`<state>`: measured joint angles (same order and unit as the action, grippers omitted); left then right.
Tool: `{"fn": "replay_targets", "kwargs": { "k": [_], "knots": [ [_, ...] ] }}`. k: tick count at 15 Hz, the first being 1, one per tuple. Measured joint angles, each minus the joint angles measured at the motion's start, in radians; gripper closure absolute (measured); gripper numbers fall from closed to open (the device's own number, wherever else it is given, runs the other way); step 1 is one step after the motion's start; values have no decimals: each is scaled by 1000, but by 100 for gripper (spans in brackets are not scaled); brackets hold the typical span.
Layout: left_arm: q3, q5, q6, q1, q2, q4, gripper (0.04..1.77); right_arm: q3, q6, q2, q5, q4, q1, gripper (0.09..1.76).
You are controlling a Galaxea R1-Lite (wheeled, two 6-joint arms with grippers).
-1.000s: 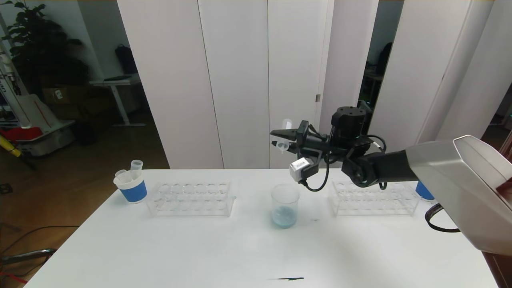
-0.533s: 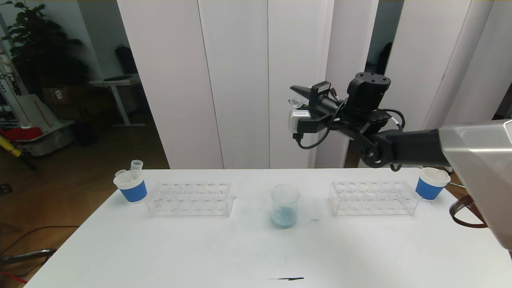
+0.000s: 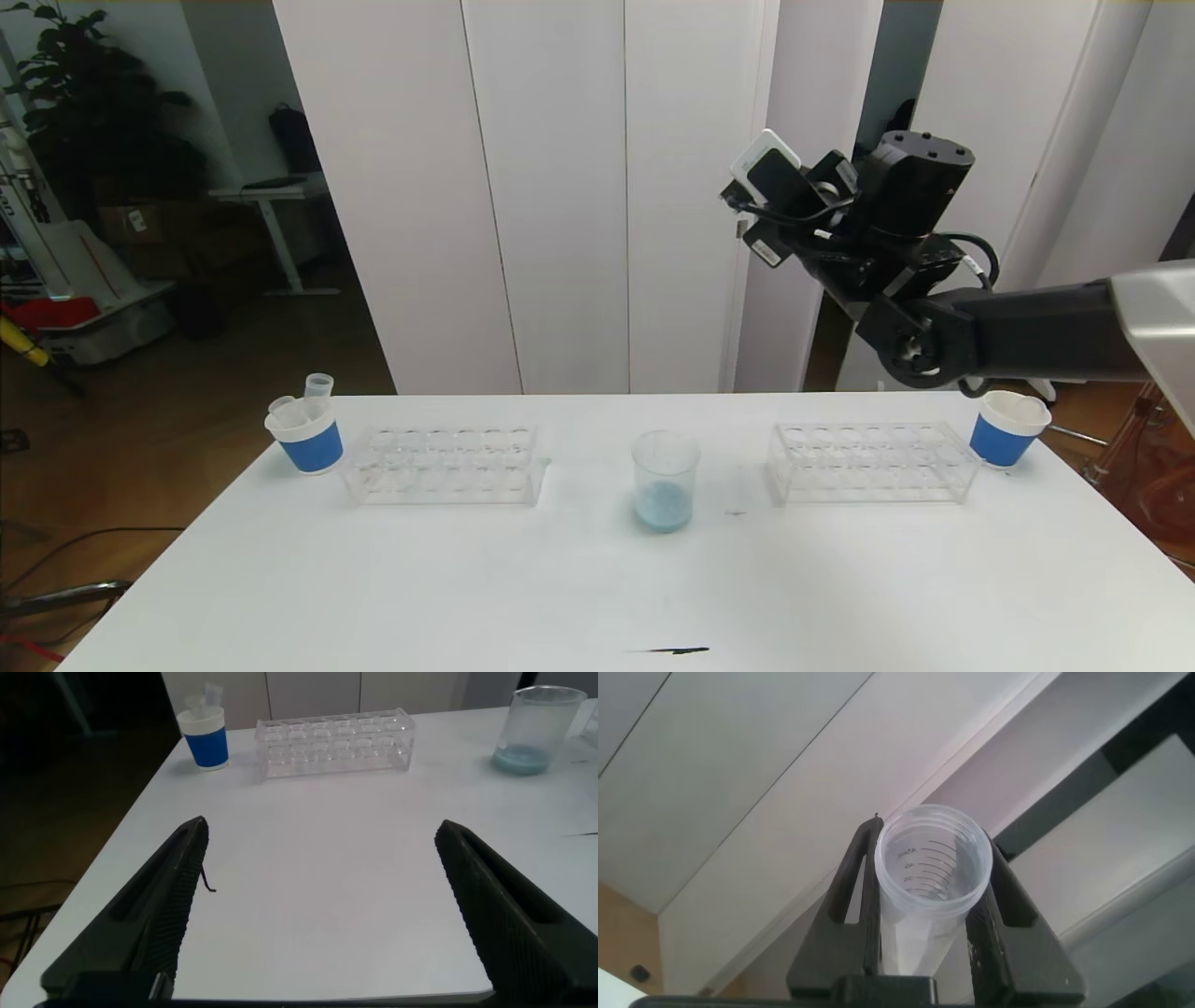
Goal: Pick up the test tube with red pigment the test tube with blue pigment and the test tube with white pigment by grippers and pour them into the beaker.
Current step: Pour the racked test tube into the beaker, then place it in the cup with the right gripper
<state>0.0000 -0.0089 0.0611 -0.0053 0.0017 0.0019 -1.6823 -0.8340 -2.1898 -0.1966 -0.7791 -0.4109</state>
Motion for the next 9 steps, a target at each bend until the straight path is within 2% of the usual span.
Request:
{"fn": "replay_targets", "kwargs": {
  "k": [4,7,9],
  "knots": [
    [0,0,0,-1,0,0,8,135,414,68,-251,-6,4,126],
    [0,0,0,0,0,0,8,225,649,102,-355,5,14,126],
    [0,0,0,-1,0,0,8,289,771,117,-388,8,30,126]
  ]
}}
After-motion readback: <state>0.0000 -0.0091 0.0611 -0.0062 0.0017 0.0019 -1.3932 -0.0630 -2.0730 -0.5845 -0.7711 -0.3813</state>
